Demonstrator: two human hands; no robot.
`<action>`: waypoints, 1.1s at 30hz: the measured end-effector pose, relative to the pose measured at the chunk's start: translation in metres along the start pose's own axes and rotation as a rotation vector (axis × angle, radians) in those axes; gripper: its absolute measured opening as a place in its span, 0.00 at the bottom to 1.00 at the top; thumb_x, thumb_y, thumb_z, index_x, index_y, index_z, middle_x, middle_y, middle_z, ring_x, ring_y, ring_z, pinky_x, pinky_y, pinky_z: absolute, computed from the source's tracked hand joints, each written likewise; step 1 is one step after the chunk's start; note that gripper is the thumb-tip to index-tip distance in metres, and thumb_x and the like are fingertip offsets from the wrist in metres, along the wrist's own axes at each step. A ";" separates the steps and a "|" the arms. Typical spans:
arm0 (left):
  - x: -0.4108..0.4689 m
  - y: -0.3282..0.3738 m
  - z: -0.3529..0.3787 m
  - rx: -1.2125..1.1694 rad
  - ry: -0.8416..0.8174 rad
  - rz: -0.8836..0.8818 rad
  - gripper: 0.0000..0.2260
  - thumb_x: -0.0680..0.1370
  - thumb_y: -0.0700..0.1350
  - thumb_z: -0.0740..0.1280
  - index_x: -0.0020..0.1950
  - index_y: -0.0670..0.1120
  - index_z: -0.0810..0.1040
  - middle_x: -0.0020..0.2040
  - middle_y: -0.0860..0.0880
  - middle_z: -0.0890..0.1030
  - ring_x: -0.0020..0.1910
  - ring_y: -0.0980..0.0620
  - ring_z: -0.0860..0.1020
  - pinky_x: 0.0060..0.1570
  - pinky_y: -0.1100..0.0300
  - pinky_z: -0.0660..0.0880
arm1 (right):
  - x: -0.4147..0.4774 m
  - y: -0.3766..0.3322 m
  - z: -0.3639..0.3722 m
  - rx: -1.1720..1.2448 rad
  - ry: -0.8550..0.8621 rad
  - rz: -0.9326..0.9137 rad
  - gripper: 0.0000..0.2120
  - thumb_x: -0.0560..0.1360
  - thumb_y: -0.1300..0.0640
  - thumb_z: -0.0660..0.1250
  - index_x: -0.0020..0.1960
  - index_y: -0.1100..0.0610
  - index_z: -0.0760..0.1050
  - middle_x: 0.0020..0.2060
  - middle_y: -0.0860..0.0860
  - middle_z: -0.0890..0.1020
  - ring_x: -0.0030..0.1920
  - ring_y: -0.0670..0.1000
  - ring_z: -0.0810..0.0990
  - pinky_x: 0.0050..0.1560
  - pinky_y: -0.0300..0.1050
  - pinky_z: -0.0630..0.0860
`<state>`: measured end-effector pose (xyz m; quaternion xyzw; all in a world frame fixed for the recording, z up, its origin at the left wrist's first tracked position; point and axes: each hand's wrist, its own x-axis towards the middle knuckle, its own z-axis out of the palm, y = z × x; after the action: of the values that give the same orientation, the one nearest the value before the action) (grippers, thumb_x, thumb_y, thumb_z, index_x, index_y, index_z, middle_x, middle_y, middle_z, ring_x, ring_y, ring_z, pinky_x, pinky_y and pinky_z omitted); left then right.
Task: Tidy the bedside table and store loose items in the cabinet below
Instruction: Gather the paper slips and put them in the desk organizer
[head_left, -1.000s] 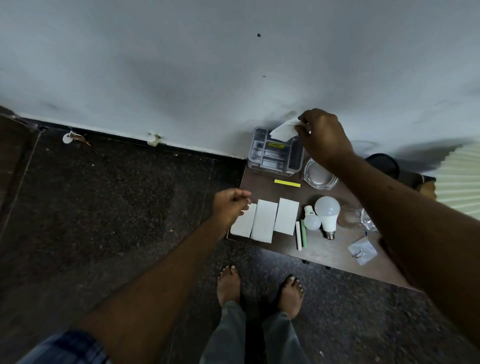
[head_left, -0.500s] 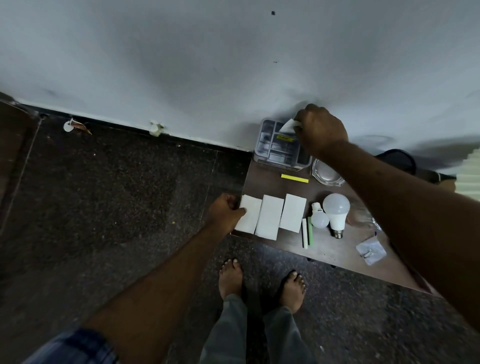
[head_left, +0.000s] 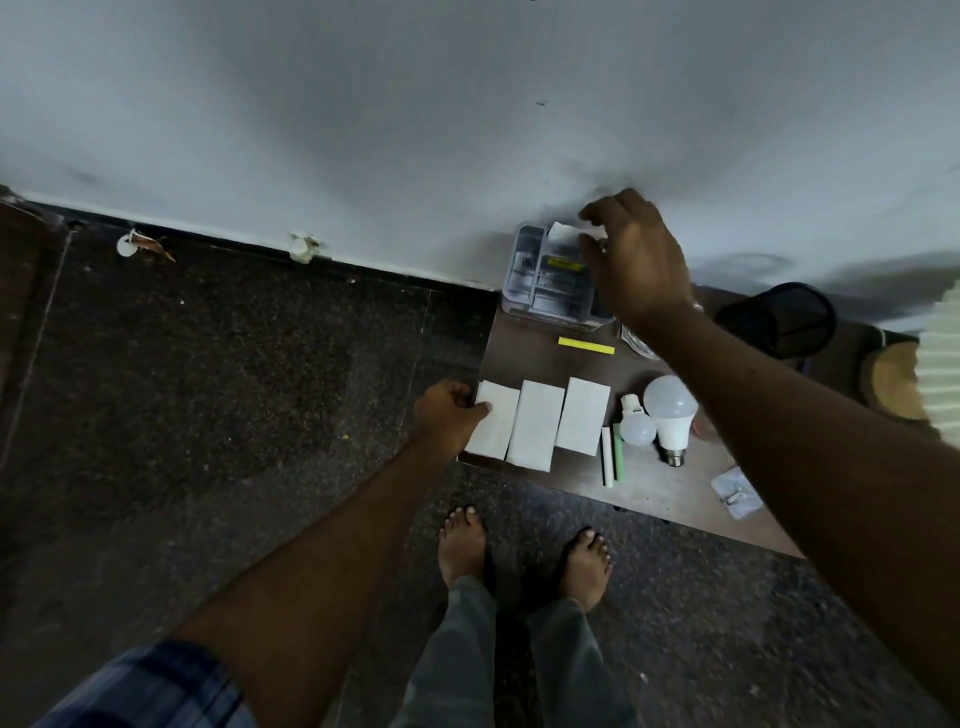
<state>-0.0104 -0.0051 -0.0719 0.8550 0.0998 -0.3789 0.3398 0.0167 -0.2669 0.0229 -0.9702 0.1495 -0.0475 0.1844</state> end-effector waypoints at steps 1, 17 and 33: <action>0.000 0.001 0.000 -0.003 0.002 -0.004 0.12 0.71 0.47 0.78 0.47 0.45 0.78 0.49 0.44 0.84 0.49 0.44 0.83 0.52 0.47 0.81 | -0.007 -0.002 0.001 0.044 0.043 -0.010 0.12 0.80 0.57 0.66 0.63 0.58 0.77 0.59 0.57 0.78 0.58 0.60 0.78 0.48 0.54 0.79; 0.002 -0.004 -0.001 -0.145 0.016 -0.033 0.08 0.72 0.42 0.77 0.49 0.43 0.82 0.51 0.42 0.85 0.46 0.48 0.82 0.52 0.52 0.81 | -0.145 -0.055 0.081 0.165 -0.220 0.076 0.14 0.78 0.50 0.70 0.59 0.58 0.79 0.56 0.55 0.81 0.57 0.57 0.79 0.50 0.54 0.80; 0.003 -0.013 -0.004 -0.245 -0.030 -0.076 0.06 0.78 0.40 0.70 0.53 0.41 0.84 0.50 0.41 0.86 0.47 0.44 0.85 0.53 0.46 0.82 | -0.164 -0.080 0.112 -0.184 -0.380 0.024 0.20 0.75 0.52 0.72 0.65 0.60 0.79 0.66 0.59 0.77 0.67 0.61 0.74 0.64 0.57 0.73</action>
<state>-0.0118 0.0066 -0.0789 0.7968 0.1728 -0.3892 0.4286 -0.1014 -0.1070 -0.0576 -0.9726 0.1274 0.1527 0.1205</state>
